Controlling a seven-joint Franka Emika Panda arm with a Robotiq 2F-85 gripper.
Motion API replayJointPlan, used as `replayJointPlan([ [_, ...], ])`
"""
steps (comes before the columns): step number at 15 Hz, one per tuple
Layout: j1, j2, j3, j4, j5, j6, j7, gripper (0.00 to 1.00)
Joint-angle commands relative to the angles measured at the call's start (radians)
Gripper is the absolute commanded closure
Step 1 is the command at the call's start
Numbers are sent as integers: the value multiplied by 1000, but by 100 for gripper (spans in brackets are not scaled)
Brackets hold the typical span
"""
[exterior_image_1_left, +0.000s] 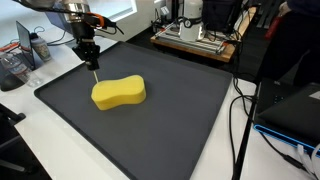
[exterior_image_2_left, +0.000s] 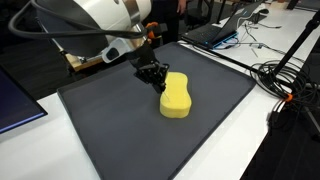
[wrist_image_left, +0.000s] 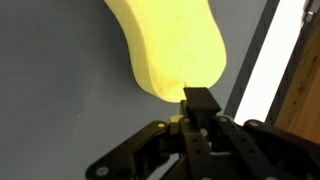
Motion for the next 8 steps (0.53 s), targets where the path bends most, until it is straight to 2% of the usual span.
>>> replayJointPlan([
  [1,-42,-66,4,-97,2,8,69,97],
  [3,-46,-115,-16,-149,2,2,108,97],
  [8,6,-276,-98,-261,2,2,196,97],
])
